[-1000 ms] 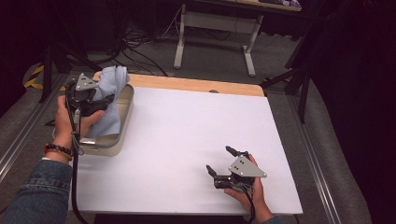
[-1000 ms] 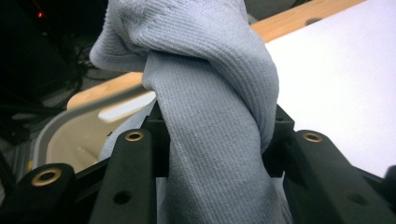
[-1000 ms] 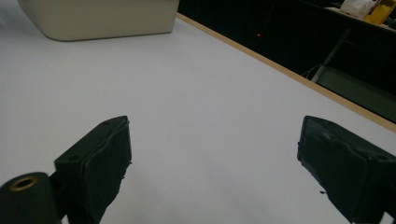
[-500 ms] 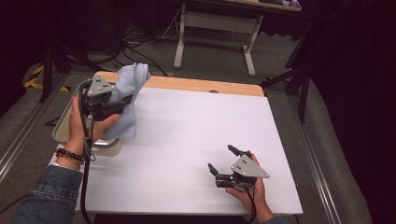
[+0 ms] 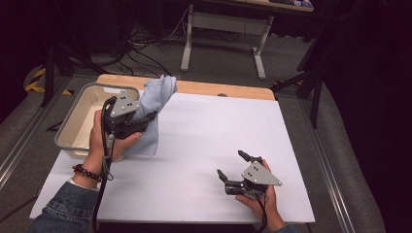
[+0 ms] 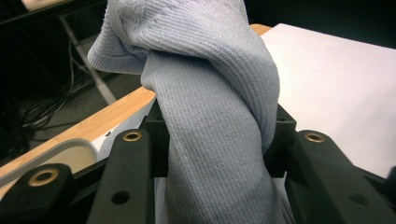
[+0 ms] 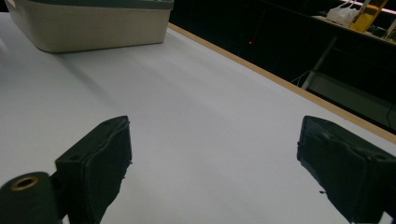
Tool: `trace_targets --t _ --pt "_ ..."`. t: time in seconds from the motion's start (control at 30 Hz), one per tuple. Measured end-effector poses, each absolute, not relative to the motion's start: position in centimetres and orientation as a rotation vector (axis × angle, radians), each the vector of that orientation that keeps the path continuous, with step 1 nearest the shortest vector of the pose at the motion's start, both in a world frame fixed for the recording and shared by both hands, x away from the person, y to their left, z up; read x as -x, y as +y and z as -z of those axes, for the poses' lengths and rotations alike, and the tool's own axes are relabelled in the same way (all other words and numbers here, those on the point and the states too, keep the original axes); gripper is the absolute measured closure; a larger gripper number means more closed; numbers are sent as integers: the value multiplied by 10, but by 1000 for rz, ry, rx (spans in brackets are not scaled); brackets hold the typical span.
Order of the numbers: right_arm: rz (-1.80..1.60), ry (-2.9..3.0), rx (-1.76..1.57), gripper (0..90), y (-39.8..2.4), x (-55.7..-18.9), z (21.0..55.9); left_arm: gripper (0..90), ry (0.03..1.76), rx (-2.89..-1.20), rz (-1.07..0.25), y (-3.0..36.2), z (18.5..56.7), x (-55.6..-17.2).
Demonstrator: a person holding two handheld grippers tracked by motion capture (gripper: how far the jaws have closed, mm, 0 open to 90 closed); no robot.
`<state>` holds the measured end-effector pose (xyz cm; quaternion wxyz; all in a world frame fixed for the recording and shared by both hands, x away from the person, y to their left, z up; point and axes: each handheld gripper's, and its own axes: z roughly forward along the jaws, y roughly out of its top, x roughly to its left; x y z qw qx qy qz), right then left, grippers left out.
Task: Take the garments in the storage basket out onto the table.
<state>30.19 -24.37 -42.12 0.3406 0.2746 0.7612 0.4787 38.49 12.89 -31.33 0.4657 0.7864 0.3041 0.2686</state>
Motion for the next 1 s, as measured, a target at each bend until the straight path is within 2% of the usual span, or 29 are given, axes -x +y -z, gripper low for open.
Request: trace_targets --t 0.67,1.0 --pt "-1246 1987 -710 107 -242 -301 422 569 688 -2066 -509 78 354 -362" --pt "-1252 1992 -719 108 -242 -302 422 562 689 -2157 -429 51 378 -364"
